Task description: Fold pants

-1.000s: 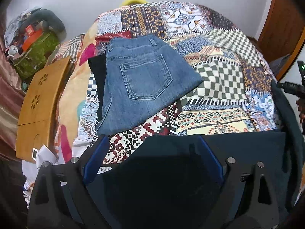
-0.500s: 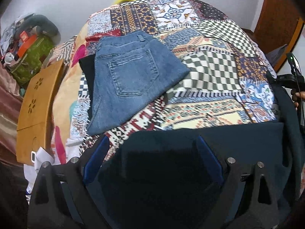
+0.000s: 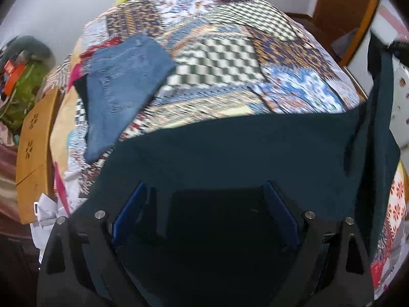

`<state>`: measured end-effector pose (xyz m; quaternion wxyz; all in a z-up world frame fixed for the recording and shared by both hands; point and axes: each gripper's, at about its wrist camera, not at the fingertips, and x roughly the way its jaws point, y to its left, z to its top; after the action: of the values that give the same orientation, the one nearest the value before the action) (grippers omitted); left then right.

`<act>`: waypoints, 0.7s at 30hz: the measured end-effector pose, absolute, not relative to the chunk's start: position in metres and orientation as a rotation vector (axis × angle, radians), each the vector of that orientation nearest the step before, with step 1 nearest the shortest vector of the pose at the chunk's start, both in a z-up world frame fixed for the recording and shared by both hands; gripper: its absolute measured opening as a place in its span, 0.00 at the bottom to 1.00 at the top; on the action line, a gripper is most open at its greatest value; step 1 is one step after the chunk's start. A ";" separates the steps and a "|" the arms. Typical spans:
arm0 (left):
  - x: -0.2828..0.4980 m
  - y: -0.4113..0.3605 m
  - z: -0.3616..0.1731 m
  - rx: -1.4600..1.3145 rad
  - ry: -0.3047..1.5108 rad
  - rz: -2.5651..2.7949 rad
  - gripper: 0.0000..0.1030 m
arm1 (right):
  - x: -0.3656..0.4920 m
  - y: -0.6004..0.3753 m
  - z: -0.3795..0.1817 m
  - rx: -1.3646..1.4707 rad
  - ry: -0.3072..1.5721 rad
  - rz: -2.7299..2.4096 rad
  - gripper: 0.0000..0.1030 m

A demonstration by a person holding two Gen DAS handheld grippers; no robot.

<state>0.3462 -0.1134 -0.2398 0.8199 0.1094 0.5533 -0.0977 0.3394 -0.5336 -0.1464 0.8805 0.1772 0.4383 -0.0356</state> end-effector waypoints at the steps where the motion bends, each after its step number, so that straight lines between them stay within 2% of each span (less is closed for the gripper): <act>1: 0.343 -0.121 -0.241 0.238 1.185 -0.220 0.90 | 0.331 -0.541 -0.134 0.383 0.890 -0.065 0.07; 6: 0.325 -0.157 -0.240 0.269 1.179 -0.261 0.90 | 0.292 -0.559 -0.088 0.388 0.787 -0.030 0.07; 8: 0.321 -0.167 -0.240 0.270 1.176 -0.275 0.90 | 0.280 -0.561 -0.086 0.366 0.782 -0.026 0.07; 21: 0.296 -0.208 -0.246 0.277 1.195 -0.359 0.90 | 0.228 -0.585 -0.199 0.370 1.014 -0.119 0.09</act>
<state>0.2962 -0.2081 -0.2463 0.8027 0.1290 0.5576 -0.1676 0.2276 -0.5847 -0.1987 0.8561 0.1761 0.4825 -0.0565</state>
